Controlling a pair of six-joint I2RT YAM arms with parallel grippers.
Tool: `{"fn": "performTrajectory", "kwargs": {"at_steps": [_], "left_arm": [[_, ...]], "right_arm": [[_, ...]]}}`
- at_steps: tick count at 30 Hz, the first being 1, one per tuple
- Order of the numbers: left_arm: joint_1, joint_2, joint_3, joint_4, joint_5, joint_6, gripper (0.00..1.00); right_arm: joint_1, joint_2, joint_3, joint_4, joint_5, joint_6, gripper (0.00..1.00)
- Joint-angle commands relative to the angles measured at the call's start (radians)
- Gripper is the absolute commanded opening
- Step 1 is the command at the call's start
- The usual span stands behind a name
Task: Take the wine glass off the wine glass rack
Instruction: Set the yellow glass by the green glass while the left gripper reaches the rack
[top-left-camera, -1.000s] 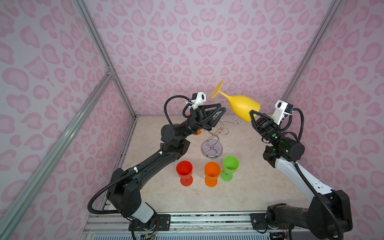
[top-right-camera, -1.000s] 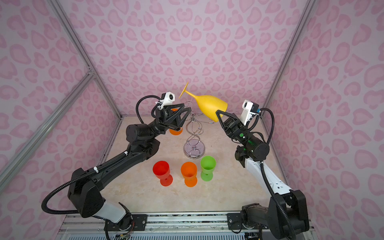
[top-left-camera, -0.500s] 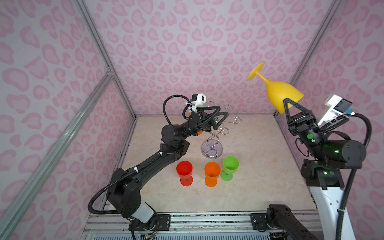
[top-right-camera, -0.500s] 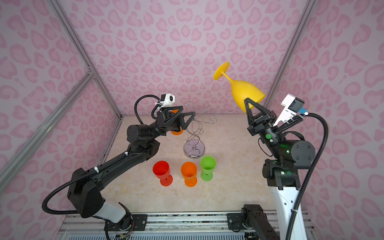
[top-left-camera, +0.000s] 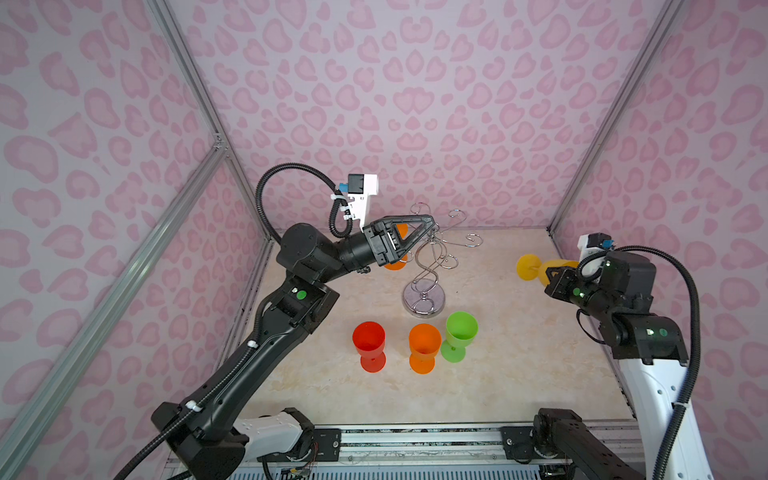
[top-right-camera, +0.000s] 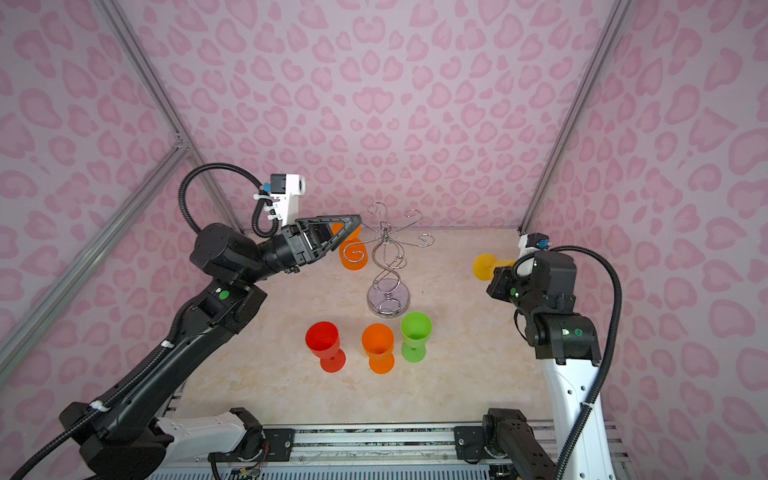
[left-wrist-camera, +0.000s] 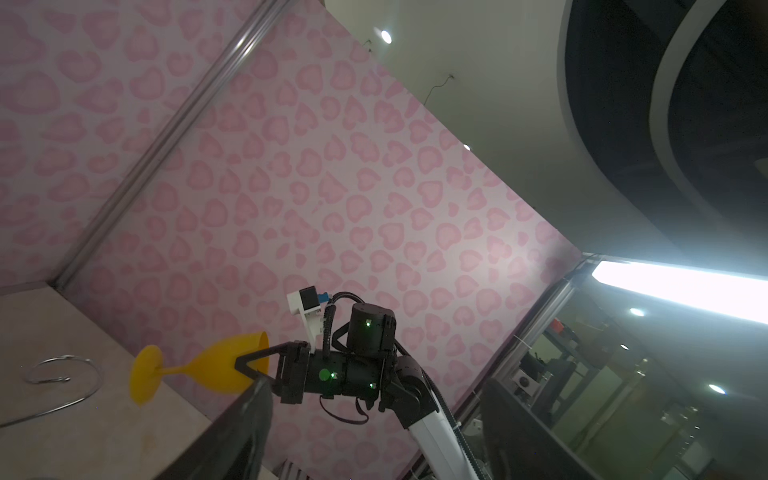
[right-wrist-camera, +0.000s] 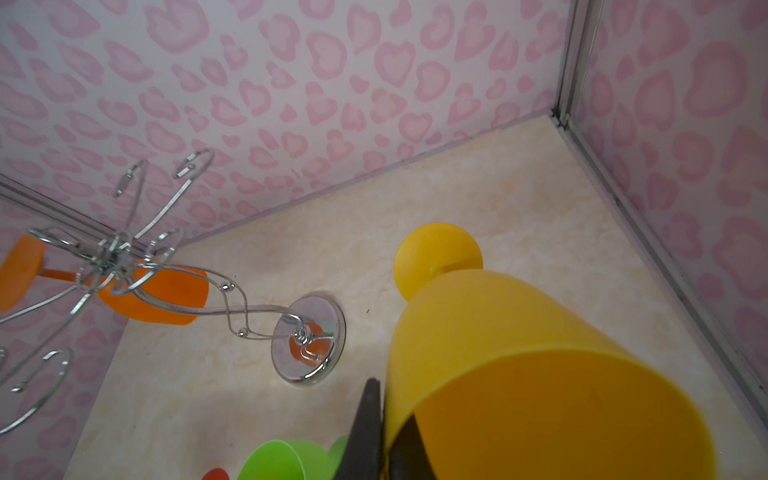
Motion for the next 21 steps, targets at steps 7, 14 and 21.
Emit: {"fn": "performTrajectory", "kwargs": {"at_steps": [7, 14, 21], "left_arm": [[0.060, -0.155, 0.045, -0.663, -0.530, 0.442, 0.83], [0.083, -0.215, 0.022, -0.726, -0.595, 0.473, 0.83], [0.088, -0.231, 0.013, -0.743, -0.607, 0.477, 0.83]], "right_arm": [[0.219, 0.169, -0.094, -0.019, 0.100, -0.068, 0.00], [0.307, 0.292, -0.086, 0.023, 0.120, -0.062, 0.00], [0.372, 0.393, -0.053, 0.043, 0.147, -0.065, 0.00]]}}
